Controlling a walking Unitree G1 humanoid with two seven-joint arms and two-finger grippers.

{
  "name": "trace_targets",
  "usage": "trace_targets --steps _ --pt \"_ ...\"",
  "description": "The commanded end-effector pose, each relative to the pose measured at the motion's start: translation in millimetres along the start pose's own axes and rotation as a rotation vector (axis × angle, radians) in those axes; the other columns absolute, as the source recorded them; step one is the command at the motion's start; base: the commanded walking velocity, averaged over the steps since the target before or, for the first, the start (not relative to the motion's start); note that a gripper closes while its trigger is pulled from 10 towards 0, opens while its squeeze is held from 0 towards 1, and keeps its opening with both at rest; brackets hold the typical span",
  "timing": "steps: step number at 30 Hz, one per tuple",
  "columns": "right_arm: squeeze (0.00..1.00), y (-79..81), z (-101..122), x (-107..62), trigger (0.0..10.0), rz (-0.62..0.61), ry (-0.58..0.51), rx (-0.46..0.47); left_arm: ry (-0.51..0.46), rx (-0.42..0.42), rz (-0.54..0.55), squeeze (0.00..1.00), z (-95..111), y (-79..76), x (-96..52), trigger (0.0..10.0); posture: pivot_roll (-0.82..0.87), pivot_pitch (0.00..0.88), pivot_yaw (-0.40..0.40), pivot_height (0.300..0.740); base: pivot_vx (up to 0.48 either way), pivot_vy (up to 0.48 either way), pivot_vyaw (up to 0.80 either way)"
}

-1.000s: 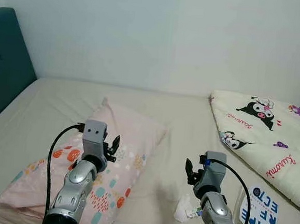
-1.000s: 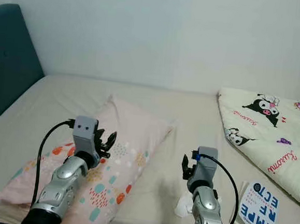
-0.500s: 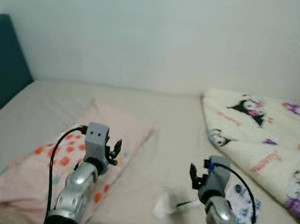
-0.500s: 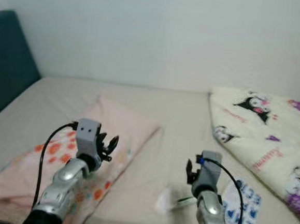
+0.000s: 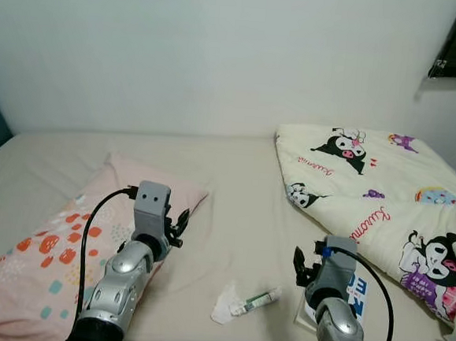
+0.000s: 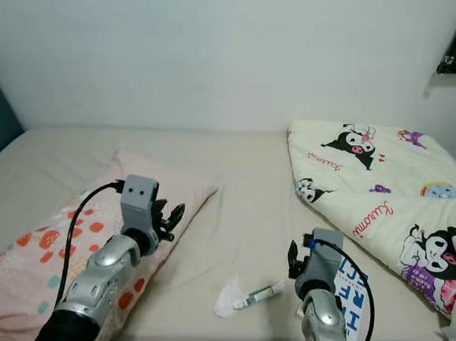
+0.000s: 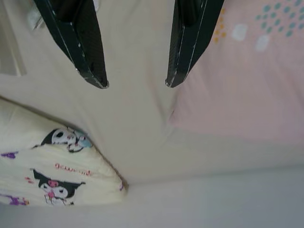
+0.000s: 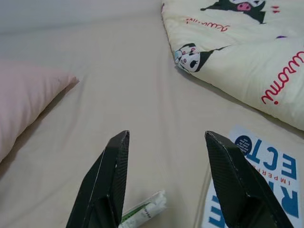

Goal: Clean up the room

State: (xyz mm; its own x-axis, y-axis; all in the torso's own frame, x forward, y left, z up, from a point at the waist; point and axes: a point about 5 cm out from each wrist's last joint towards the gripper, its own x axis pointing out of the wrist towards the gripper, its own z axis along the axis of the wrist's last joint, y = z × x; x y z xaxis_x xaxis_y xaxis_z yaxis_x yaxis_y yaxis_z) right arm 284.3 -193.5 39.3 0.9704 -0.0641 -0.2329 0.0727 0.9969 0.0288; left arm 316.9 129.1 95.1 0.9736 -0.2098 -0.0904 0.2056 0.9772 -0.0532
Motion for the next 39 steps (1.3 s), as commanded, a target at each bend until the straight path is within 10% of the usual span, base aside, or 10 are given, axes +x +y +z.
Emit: trace_targets --steps 1,39 --pt "0.00 4.5 -8 -0.1 10.0 0.031 0.061 -0.004 0.025 0.013 0.016 0.00 -7 4.6 -3.5 10.0 -0.01 0.001 -0.004 0.740 0.000 0.000 0.00" --pt "0.00 0.0 -6 -2.5 10.0 -0.003 0.042 0.003 0.048 0.015 0.069 0.00 -24 11.2 -23.4 10.0 0.00 0.018 -0.018 0.602 0.000 0.000 0.00"
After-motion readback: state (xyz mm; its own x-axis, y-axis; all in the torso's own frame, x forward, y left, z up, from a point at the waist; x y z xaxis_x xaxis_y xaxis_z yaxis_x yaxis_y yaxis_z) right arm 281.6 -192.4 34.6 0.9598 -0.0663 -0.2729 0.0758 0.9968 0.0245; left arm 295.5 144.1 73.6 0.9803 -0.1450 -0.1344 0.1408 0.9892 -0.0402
